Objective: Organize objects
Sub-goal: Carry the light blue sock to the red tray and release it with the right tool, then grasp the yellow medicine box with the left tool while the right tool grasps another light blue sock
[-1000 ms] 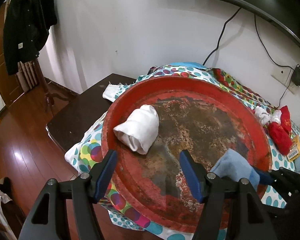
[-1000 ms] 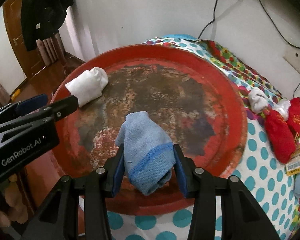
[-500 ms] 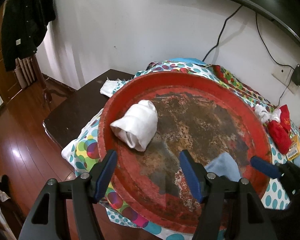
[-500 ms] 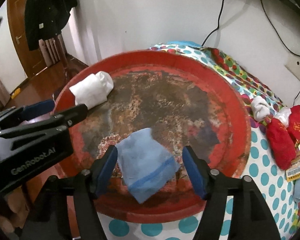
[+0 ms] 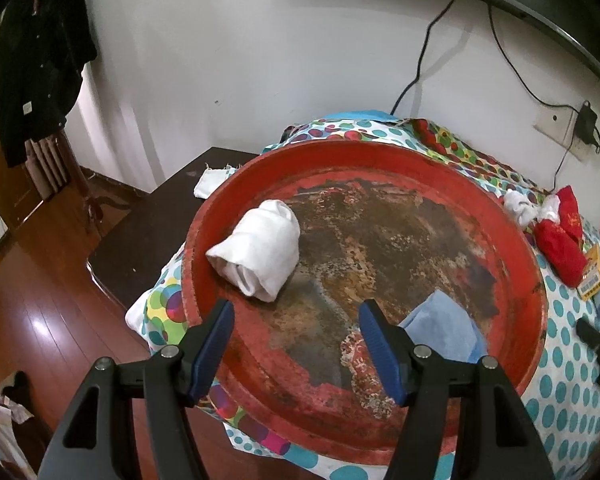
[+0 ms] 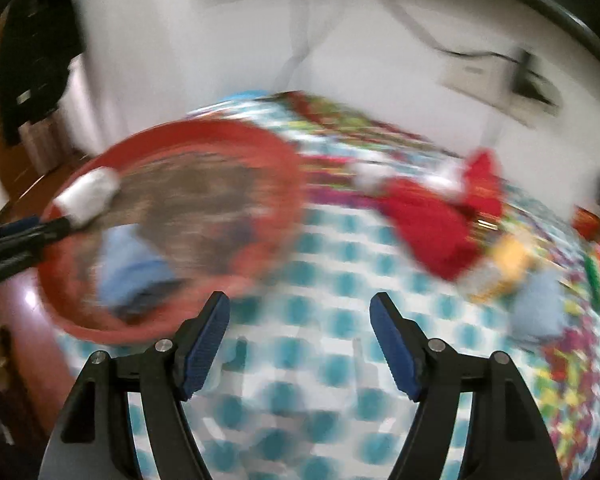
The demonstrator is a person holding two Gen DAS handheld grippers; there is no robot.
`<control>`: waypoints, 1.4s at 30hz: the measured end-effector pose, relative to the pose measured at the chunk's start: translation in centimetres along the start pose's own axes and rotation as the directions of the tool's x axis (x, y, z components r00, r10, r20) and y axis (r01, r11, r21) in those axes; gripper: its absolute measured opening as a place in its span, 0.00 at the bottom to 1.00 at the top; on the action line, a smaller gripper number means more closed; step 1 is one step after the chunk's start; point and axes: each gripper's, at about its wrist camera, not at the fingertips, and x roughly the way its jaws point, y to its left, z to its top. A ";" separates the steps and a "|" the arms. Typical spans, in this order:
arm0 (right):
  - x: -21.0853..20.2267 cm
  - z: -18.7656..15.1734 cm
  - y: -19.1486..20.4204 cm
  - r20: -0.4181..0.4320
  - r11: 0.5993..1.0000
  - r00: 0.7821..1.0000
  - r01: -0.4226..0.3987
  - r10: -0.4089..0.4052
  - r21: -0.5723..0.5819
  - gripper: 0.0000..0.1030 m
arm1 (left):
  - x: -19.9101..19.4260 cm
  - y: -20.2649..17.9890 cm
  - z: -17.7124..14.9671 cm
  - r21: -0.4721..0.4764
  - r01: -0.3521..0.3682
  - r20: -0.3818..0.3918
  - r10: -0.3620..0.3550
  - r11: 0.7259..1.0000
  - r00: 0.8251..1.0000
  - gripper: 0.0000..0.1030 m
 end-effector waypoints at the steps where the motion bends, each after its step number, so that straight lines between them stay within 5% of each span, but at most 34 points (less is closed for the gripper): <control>1: 0.0 -0.3 -1.7 -0.004 0.999 1.000 0.022 -0.022 0.031 0.68 | -0.1 -0.2 -0.1 0.007 0.005 0.003 -0.005 1.000 1.000 0.65; 10: 0.4 -2.5 -16.2 -0.036 0.955 0.981 0.196 -0.193 0.223 0.68 | -1.0 -1.9 -0.3 0.090 -0.026 0.064 0.020 0.996 0.998 0.65; 20: 4.4 -0.7 -16.3 -0.044 0.982 0.995 0.094 -0.088 0.166 0.68 | -3.5 -6.4 -0.3 0.238 -0.042 0.114 0.015 0.970 0.993 0.65; 21: 4.7 -0.5 -16.1 -0.048 0.984 0.996 0.088 -0.081 0.155 0.64 | -4.2 -7.4 0.1 0.264 -0.013 0.114 -0.018 0.964 0.993 0.65; 22: 5.0 -0.4 -15.9 -0.051 0.986 0.995 0.091 -0.085 0.142 0.45 | -4.8 -8.0 0.3 0.278 0.000 0.117 -0.034 0.961 0.993 0.65; 23: 5.4 -0.3 -15.8 -0.062 0.987 0.994 0.094 -0.087 0.129 0.38 | -5.4 -9.2 0.7 0.306 0.030 0.114 -0.068 0.952 0.991 0.65; 27: 4.7 -1.4 -16.9 -0.040 0.985 0.997 0.072 -0.067 0.155 0.31 | -6.8 -14.8 1.9 0.430 0.146 0.079 -0.198 0.891 0.977 0.65; 30: 3.7 -2.5 -17.9 -0.034 0.984 0.995 0.094 -0.089 0.154 0.31 | -6.8 -20.0 2.6 0.499 0.285 0.005 -0.331 0.818 0.943 0.65; 35: 3.3 -3.5 -19.0 -0.035 0.984 0.994 0.106 -0.102 0.144 0.31 | -5.4 -29.3 3.2 0.610 0.454 -0.157 -0.462 0.649 0.873 0.65; 38: 3.7 -3.5 -19.2 -0.051 0.984 0.995 0.089 -0.082 0.157 0.31 | -4.3 -33.4 2.8 0.656 0.471 -0.213 -0.454 0.590 0.865 0.65; 42: 3.8 -3.7 -19.6 -0.058 0.979 0.996 0.078 -0.068 0.187 0.34 | -2.0 -37.0 1.9 0.692 0.450 -0.256 -0.391 0.564 0.884 0.65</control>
